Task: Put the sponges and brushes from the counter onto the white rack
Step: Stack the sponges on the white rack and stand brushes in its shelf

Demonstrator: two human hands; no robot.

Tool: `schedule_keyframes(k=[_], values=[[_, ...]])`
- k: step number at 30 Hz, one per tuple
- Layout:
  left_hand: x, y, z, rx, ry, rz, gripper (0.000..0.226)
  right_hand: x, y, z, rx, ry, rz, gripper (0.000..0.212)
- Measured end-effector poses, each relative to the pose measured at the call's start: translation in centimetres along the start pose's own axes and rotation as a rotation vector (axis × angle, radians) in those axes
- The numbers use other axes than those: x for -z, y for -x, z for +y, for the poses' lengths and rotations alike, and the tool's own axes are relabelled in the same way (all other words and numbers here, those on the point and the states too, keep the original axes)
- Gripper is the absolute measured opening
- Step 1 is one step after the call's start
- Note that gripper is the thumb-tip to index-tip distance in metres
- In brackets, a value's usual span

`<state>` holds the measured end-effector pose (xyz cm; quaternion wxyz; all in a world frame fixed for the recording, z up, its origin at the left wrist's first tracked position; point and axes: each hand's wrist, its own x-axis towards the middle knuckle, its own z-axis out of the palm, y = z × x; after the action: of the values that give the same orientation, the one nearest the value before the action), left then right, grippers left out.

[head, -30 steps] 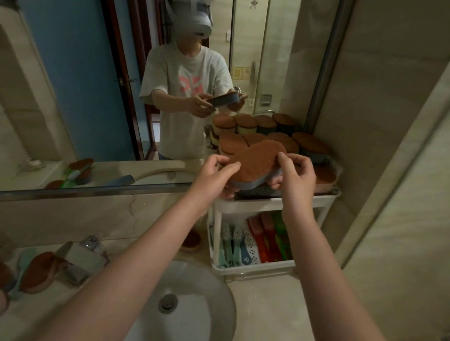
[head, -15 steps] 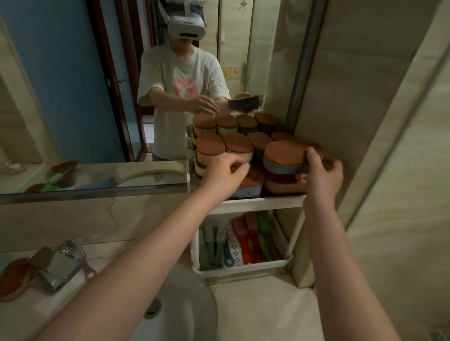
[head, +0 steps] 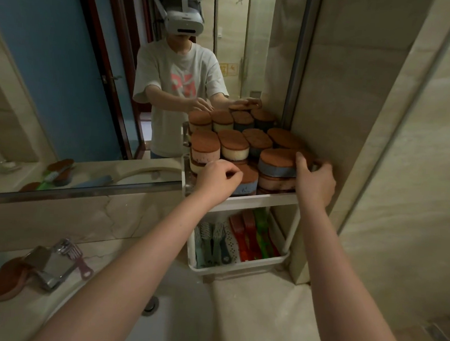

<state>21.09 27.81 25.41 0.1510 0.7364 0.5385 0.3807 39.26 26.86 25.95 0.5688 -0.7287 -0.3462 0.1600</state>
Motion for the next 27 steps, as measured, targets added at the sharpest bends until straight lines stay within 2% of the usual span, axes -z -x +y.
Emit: schedule_keyframes(k=[7, 12, 15, 19, 27], values=[[0.0, 0.0, 0.0, -0.019, -0.019, -0.004, 0.021, 0.0, 1.0, 0.4, 0.045, -0.005, 0.038, 0.056], [0.4, 1.0, -0.2, -0.080, 0.050, 0.177, 0.018, -0.1, 3.4, 0.2, 0.203, -0.027, 0.018, 0.037], [1.5, 2.0, -0.9, -0.121, 0.114, 0.271, 0.016, -0.7, 5.8, -0.5, 0.309, -0.045, -0.096, 0.023], [4.3, 4.6, -3.0, -0.119, 0.200, 0.396, 0.013, -2.9, 10.0, -1.9, 0.453, -0.075, -0.280, 0.019], [12.7, 13.8, -13.4, 0.177, 0.203, 0.481, 0.011, -10.9, 22.7, -3.3, 0.418, -0.104, -0.738, 0.009]])
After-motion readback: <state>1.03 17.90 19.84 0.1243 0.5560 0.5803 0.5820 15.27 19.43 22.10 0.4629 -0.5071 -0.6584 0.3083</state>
